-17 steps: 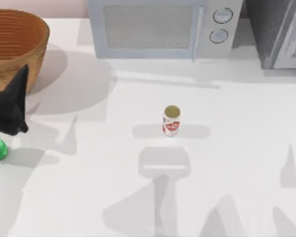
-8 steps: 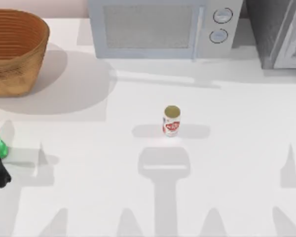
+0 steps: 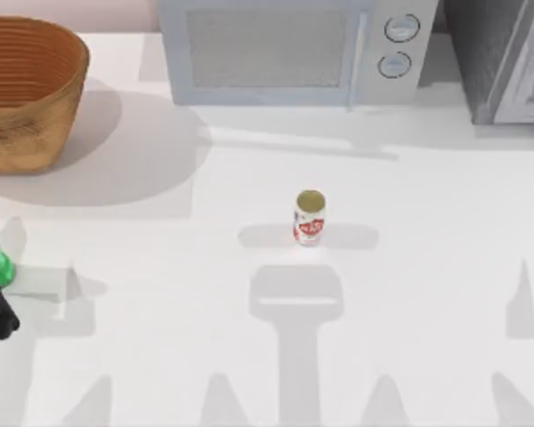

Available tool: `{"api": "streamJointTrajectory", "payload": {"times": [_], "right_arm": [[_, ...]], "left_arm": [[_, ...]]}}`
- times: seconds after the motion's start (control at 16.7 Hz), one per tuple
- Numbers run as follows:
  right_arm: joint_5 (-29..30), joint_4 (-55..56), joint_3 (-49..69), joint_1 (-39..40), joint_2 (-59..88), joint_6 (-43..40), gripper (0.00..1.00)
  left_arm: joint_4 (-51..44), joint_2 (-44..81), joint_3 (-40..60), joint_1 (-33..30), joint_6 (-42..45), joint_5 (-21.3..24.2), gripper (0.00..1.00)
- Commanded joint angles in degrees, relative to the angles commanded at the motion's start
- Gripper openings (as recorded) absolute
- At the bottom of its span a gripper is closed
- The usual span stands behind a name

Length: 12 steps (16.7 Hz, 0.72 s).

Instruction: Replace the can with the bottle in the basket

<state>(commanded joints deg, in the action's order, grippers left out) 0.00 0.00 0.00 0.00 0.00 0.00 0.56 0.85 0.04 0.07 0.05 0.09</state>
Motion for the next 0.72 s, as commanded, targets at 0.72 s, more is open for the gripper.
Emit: {"api": "streamJointTrajectory", "payload": {"times": [0.72], "right_arm": [[0.0,0.0,0.0,0.0,0.0,0.0,1.0]], "left_arm": [[35.74,43.0,-1.27,6.62,2.59,6.72,1.0]]}}
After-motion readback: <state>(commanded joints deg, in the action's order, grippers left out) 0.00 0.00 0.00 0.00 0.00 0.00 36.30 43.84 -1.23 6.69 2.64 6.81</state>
